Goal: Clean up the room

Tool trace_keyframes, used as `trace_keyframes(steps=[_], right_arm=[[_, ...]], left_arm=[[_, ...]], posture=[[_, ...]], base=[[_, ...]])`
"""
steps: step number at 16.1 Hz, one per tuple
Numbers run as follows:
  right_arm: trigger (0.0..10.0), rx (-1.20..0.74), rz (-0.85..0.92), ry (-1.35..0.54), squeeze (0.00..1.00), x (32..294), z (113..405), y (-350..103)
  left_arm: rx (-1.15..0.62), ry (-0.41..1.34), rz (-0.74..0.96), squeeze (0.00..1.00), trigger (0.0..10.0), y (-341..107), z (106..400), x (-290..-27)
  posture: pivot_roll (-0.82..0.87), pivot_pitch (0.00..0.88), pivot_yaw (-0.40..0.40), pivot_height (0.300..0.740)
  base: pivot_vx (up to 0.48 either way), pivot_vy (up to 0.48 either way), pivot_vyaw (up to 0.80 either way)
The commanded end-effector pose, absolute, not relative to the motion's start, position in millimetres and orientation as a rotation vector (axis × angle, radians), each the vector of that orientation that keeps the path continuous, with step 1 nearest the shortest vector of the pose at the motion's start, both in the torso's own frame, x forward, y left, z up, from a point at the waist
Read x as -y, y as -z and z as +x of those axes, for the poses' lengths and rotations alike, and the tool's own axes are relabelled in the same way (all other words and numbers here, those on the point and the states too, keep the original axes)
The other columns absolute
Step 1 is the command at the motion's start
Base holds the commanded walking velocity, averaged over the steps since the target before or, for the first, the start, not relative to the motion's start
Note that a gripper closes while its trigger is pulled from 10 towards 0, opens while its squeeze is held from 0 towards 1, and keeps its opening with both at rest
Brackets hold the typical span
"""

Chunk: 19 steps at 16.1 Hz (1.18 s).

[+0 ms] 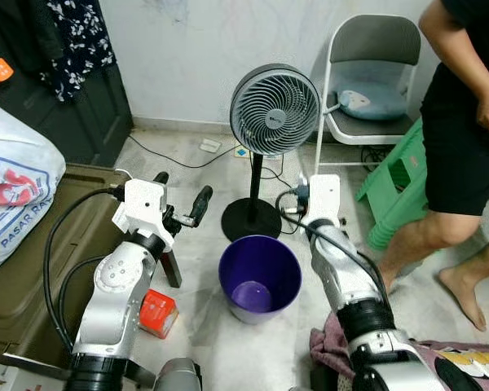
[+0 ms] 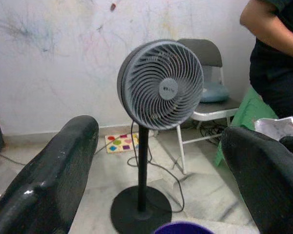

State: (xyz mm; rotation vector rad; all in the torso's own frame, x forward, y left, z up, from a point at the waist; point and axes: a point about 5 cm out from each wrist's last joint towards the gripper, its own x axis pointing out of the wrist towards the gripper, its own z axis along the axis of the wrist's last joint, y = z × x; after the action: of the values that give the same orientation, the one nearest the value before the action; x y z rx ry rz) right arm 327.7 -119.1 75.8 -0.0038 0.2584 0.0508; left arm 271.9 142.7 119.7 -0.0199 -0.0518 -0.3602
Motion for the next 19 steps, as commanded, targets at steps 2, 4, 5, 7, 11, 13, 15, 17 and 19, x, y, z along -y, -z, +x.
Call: trace_keyframes(steps=[2,4,5,7,11,13,15,17,19], right_arm=[[10.0,-0.273,-0.011,-0.018,0.00,134,329,-78],[10.0,-0.288,0.001,0.004,0.00,136,329,-77],[10.0,-0.296,0.002,-0.004,0.00,131,328,-76],[10.0,-0.321,0.002,-0.010,0.00,125,325,-71],[10.0,-0.309,0.007,-0.003,0.00,115,332,-73],[10.0,-0.304,0.017,-0.012,0.00,104,339,-78],[10.0,-0.304,-0.001,-0.014,0.00,91,344,-81],[10.0,-0.305,-0.005,0.013,0.00,89,349,-82],[10.0,-0.305,-0.010,0.026,0.00,89,350,-82]], left_arm=[[0.056,0.350,-0.002,0.00,10.0,-120,268,-144],[0.048,0.372,0.007,0.00,10.0,-119,264,-143],[0.044,0.376,0.016,0.00,10.0,-119,263,-145],[0.033,0.371,0.029,0.00,10.0,-119,258,-148],[-0.021,0.358,0.074,0.00,10.0,-119,236,-162],[-0.050,0.367,0.081,0.00,10.0,-119,230,-163],[-0.066,0.375,0.080,0.00,10.0,-120,224,-162],[-0.089,0.374,0.071,0.00,10.0,-122,214,-162],[-0.104,0.377,0.070,0.00,10.0,-122,209,-163]], posture=[[0.08,0.059,-0.022,0.740],[0.09,0.076,-0.020,0.740],[0.10,0.100,-0.012,0.740],[0.11,0.117,-0.005,0.740],[0.15,0.188,0.045,0.740],[0.16,0.209,0.061,0.740],[0.18,0.249,0.078,0.740],[0.19,0.276,0.091,0.740],[0.20,0.287,0.096,0.740]], base=[[0.000,0.000,0.00],[0.000,0.000,0.00],[0.000,0.000,0.00],[0.000,0.000,0.00],[0.000,0.000,0.00],[0.000,0.000,0.00],[0.000,0.000,0.00],[0.000,0.000,0.00],[0.000,0.000,0.00]])
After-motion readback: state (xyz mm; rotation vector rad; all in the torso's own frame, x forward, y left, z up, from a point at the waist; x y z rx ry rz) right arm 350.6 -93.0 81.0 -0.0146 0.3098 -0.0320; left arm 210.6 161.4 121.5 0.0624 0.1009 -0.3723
